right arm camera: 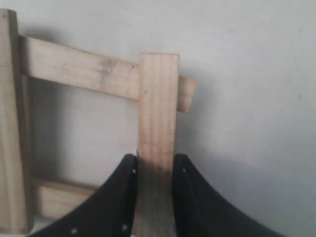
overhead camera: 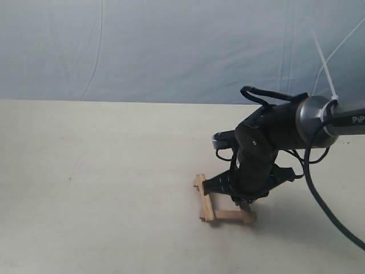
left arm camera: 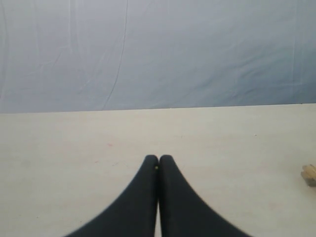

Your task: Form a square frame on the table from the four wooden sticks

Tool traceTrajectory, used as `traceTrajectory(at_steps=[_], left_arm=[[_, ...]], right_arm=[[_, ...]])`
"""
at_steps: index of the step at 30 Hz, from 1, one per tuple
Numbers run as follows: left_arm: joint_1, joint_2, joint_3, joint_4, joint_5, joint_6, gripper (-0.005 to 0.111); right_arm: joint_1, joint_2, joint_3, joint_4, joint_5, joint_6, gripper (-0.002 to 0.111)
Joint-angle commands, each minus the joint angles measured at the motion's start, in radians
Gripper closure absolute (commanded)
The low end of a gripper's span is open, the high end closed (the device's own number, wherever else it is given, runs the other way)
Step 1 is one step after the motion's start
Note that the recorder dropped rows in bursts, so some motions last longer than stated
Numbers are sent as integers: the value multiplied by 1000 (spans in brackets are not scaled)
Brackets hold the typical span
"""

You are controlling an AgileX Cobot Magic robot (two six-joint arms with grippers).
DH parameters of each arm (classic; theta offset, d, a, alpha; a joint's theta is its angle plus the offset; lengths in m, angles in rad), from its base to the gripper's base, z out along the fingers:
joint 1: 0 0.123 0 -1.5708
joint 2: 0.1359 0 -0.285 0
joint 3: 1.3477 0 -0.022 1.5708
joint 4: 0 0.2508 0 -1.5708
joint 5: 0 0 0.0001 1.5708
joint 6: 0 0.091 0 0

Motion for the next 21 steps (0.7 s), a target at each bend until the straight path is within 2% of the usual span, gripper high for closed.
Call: traceTrajectory(at_steps=[1, 6, 13, 21], left_arm=[[1, -6, 1, -3, -1, -6, 107], [1, -6, 1, -3, -1, -6, 107], [1, -6, 1, -3, -1, -6, 107], [1, -6, 1, -3, -1, -6, 107]], right_arm=[[-4, 8, -92, 37, -15, 47, 109], [6, 83, -253, 127, 57, 38, 109], [41, 234, -440, 123, 159, 35, 109], [48, 298, -500, 125, 184, 35, 109]])
